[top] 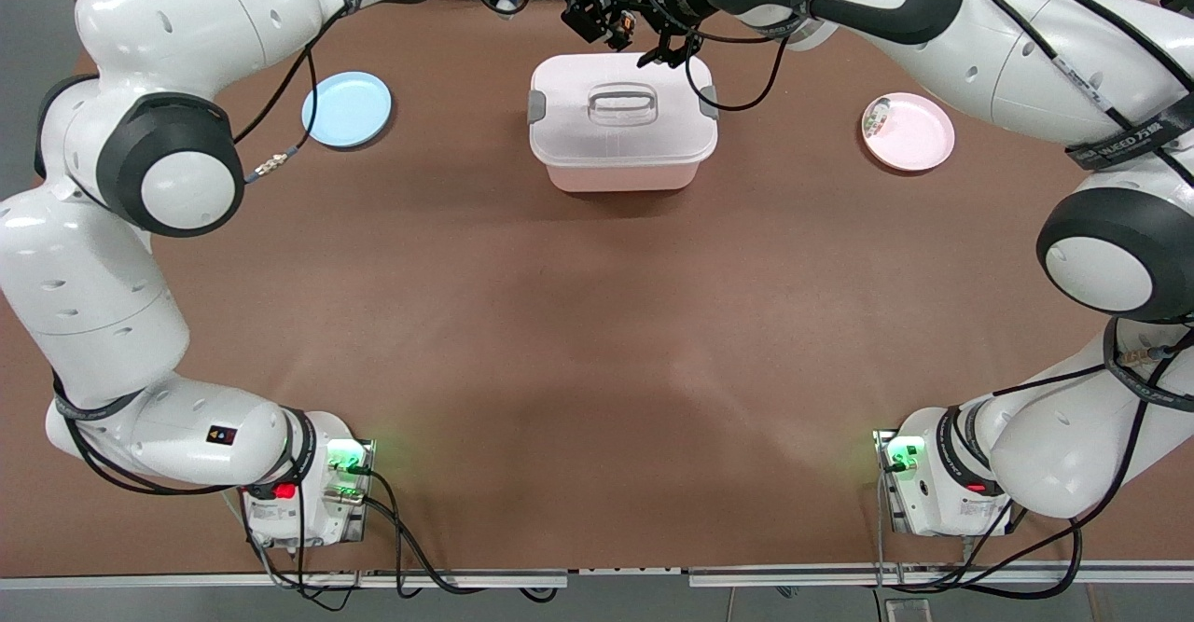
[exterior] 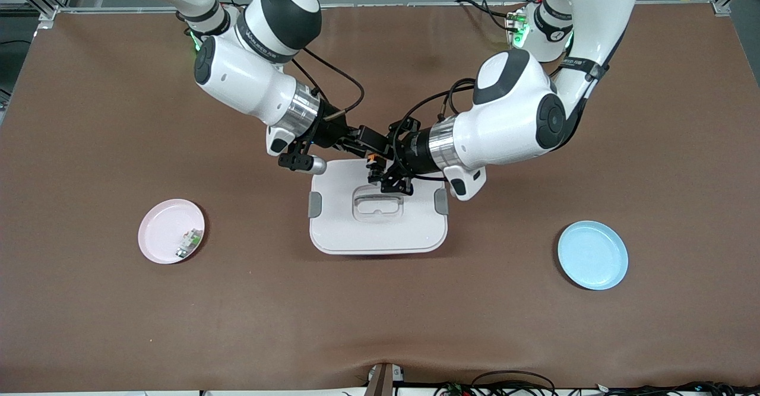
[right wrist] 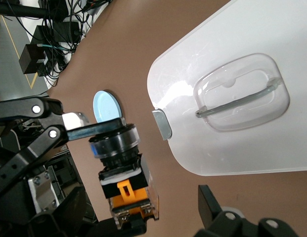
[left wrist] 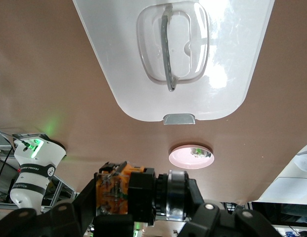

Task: Transfer orange switch to right arm and place
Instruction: 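Close the right gripper on the switch's black cap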

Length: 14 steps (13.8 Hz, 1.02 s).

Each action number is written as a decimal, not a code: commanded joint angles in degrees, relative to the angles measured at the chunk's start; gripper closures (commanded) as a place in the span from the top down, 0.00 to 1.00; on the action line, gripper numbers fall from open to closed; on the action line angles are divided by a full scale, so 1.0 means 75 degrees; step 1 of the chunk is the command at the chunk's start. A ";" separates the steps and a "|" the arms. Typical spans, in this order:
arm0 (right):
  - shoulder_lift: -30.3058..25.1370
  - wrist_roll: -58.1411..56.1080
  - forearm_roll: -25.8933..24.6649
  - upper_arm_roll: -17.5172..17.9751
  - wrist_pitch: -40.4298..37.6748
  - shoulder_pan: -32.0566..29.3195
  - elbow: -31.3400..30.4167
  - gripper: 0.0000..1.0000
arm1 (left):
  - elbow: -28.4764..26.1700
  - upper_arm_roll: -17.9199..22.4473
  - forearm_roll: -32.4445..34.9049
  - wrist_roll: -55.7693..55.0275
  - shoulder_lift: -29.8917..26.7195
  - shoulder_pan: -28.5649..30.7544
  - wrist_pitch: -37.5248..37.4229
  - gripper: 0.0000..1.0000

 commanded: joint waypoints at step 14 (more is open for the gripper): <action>0.0118 -0.0052 -0.0266 -0.0082 -0.0545 -0.0034 0.0529 0.35 | 0.0130 0.0055 0.0158 -0.0220 0.0011 -0.0098 0.0017 0.53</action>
